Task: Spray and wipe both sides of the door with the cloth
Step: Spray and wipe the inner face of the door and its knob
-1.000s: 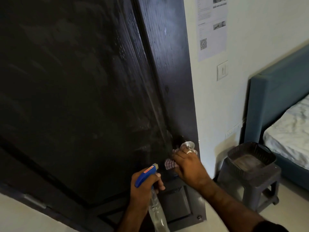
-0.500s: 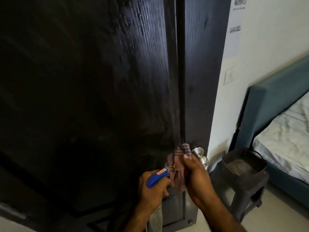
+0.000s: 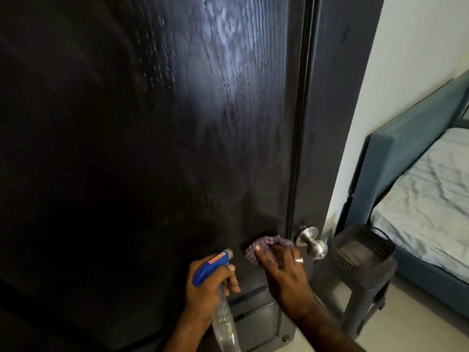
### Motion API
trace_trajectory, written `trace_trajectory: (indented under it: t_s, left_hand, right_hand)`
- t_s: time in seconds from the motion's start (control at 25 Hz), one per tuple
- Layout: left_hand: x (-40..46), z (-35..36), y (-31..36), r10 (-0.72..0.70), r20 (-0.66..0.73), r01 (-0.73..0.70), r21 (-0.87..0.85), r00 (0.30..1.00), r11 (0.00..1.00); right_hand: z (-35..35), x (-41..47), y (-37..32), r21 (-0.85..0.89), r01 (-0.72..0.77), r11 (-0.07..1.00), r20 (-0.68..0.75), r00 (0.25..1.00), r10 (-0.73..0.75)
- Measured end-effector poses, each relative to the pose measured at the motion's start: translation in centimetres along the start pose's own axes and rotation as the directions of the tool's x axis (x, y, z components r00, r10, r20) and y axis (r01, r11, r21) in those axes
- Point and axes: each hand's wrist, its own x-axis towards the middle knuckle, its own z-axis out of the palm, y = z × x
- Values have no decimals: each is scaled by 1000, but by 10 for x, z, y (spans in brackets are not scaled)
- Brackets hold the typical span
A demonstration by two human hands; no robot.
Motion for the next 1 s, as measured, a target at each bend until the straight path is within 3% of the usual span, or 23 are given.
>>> trace_trajectory:
  t_s: [0.08,0.2,0.32,0.4,0.48,0.6,0.68,0.72,0.8,0.88,0.96,1.0]
  left_hand:
    - [4,-10,-2,-5,6,5,4,1000,1000]
    - [10,-15,4,8,-9,-9,-13,1000,1000]
    - [16,-13,12,47,-20,-48,-45,999,998]
    - [22,-12,16,81,-25,-82,-48,996,995]
    - [25,-13,16,84,-44,-86,-47,996,995]
    - [29,-14,15,83,-67,-85,-35,994,996]
    - [30,-15,12,90,-99,-89,15,991,996]
    - [31,-15,12,92,-124,-89,29,988,996]
    - [31,-15,12,84,-190,-80,31,978,996]
    - [27,-10,13,66,-238,-69,-3,969,998]
    - [24,-3,14,61,-290,-67,-10,955,998]
    - [22,2,14,62,-320,-69,-9,945,998]
  right_hand:
    - [-7,-5,-4,99,-77,992,39,997,73]
    - [-36,65,-37,308,-147,940,-247,942,228]
    - [-78,164,-72,293,18,956,-520,842,144]
    - [-78,189,-80,174,95,980,-570,822,22]
    - [-51,158,-70,37,126,991,-487,868,-92]
    - [0,71,-26,-70,246,967,-166,953,-255]
    - [0,58,-3,-50,382,923,18,924,-382]
    - [-10,71,-3,-13,422,906,15,906,-422]
    - [-41,126,-21,47,432,900,-161,893,-420]
    - [-77,199,-44,132,361,923,-389,875,-287]
    - [-94,249,-64,232,304,924,-510,847,-151]
    - [-91,250,-68,235,322,917,-529,834,-157]
